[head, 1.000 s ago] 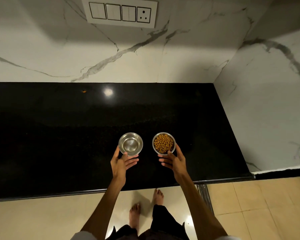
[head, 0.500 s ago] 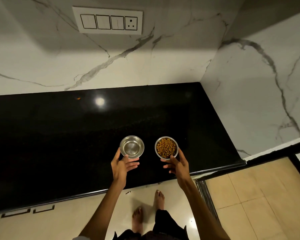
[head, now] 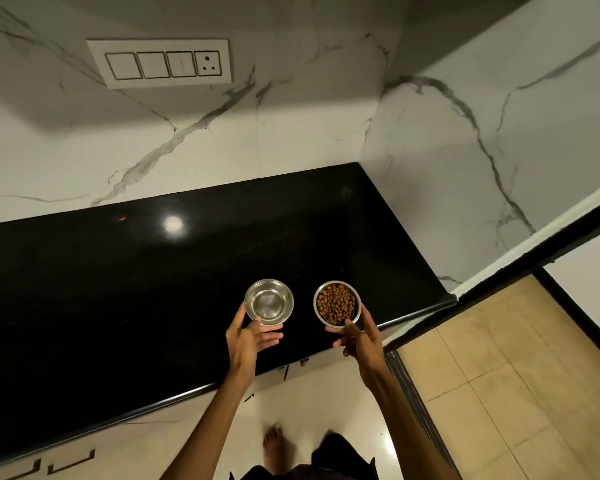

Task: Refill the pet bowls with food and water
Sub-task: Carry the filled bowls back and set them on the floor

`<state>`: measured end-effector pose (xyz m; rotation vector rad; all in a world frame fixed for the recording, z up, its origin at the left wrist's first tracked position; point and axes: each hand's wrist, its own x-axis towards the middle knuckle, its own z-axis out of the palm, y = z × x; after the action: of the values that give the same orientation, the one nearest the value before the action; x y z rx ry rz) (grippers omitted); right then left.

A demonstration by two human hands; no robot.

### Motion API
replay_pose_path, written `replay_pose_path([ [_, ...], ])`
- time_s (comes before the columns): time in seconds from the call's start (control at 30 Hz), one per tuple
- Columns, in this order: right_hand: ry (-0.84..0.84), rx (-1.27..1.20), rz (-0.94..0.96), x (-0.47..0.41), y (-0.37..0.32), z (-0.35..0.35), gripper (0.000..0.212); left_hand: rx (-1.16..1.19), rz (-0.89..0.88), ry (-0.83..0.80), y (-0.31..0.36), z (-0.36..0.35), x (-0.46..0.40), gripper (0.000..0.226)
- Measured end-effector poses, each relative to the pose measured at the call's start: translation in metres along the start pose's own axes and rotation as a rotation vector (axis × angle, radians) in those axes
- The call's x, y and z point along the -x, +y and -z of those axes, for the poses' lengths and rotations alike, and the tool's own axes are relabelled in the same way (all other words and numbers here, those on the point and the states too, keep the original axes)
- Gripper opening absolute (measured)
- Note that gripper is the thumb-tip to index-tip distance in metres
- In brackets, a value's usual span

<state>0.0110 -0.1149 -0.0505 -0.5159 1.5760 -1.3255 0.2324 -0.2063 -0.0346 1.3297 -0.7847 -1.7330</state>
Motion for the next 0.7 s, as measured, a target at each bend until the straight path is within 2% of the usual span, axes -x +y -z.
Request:
replay_pose_path([
  [0.7,0.191,-0.044,0.041,0.065,0.012,0.152,0.052,-0.087,0.004,-0.146,-0.056,-0.119,0.066,0.057],
])
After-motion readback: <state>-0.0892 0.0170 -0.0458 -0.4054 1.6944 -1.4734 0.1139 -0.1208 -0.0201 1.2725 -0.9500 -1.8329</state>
